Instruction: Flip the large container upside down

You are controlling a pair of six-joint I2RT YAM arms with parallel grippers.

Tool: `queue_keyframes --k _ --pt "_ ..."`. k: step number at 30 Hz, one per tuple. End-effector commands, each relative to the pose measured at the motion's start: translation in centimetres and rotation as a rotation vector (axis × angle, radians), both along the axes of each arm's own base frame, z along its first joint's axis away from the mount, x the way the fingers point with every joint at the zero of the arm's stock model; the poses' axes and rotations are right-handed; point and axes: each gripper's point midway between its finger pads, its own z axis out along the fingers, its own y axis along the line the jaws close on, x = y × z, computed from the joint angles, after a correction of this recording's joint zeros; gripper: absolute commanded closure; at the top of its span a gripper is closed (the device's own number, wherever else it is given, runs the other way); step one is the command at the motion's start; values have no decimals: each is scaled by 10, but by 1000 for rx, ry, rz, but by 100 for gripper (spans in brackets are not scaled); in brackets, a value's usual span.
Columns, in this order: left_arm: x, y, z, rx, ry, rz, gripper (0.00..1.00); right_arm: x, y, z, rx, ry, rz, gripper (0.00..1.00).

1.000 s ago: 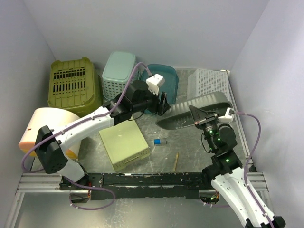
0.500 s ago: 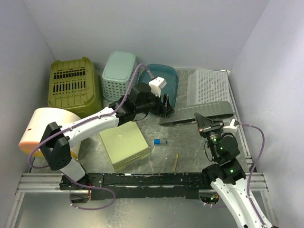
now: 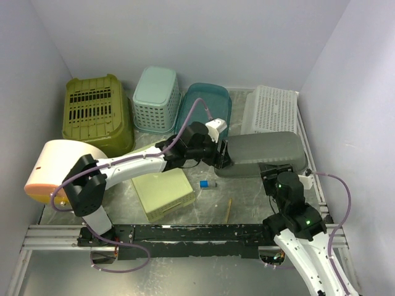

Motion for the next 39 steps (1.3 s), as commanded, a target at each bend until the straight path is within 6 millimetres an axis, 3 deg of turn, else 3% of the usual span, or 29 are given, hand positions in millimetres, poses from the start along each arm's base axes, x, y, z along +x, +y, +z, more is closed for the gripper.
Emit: queue_keyframes --k 1,8,13,20,26,31,39 --pt "-16 -10 -5 -16 37 -57 26 -20 -18 -14 12 129 -96 43" --pt "-14 -9 5 -22 6 -52 25 -23 -18 -1 7 186 -105 40" --pt "-19 -11 -2 -20 21 -62 25 -17 -18 18 -38 175 -94 26" --pt "-21 -18 -21 -2 56 -82 25 -16 -15 22 -23 168 -81 1" --pt "-22 -20 -27 11 66 -92 25 -13 -19 26 -25 133 -102 0" --pt "-20 -14 -20 20 43 -73 25 -1 -13 31 -62 94 -67 0" --pt "-15 9 16 33 -34 -9 24 33 13 37 -199 47 82 0"
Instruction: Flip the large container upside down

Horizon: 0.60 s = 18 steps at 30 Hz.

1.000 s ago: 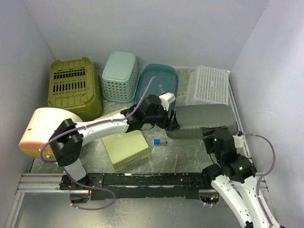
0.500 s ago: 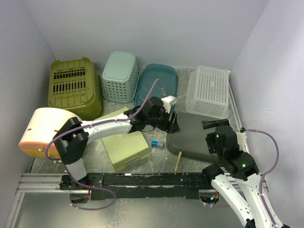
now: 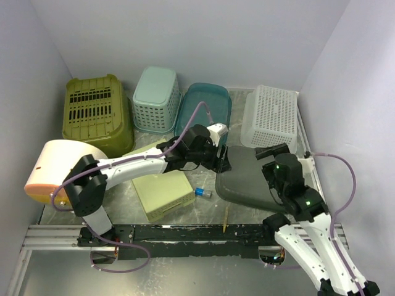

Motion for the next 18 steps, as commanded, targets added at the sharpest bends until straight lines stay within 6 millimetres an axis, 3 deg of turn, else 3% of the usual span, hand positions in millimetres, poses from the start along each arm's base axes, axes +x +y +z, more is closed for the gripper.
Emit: queue_keyframes --k 1,4,8,13,18 --pt "6 17 49 -25 -111 57 23 25 16 11 -113 -60 114 0" --pt "14 40 62 12 -164 122 22 46 26 23 -231 -88 201 0" --pt "32 78 82 52 -218 226 20 80 24 25 -470 -36 253 0" --pt "56 128 102 67 -239 343 17 120 5 32 -649 27 130 0" --pt "68 177 122 117 -310 504 3 140 -7 59 -693 24 5 0"
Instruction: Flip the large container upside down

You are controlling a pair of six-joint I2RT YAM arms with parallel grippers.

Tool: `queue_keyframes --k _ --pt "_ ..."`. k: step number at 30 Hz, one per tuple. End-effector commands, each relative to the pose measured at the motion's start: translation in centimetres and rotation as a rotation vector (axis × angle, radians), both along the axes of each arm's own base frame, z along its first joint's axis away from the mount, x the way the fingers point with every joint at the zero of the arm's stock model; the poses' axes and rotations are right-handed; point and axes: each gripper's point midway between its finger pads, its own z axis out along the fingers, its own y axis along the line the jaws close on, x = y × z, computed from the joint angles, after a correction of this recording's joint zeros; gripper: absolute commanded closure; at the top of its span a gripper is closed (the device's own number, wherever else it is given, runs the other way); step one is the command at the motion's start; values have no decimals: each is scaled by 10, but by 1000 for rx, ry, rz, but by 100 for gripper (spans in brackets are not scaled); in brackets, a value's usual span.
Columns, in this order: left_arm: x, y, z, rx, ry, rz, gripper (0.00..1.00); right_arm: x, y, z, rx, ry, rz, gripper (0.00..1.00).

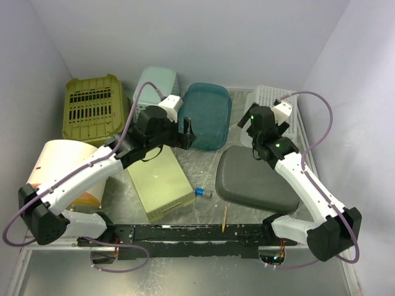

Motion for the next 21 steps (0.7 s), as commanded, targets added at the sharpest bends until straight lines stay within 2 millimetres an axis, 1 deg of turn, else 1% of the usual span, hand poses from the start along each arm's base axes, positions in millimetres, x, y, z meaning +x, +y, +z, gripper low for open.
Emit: queue_keyframes --k 1,4,7,10,12,17,21 --pt "6 47 20 63 -73 149 0 15 -27 41 -94 -97 -156 0" --pt "8 74 22 76 -105 237 0 16 -32 41 -106 -101 -198 0" --pt "8 87 20 60 -123 286 0 13 -35 35 -117 -98 -199 0" --pt "9 86 15 56 -108 296 0 8 -38 30 -124 -95 -209 0" --pt "11 88 13 62 -95 320 0 5 -42 30 -116 -104 -234 0" --pt "16 87 18 47 -113 341 0 -2 -48 32 -119 -120 -254 0" --pt "15 88 24 5 -142 344 0 -4 -51 31 -122 -116 -269 0"
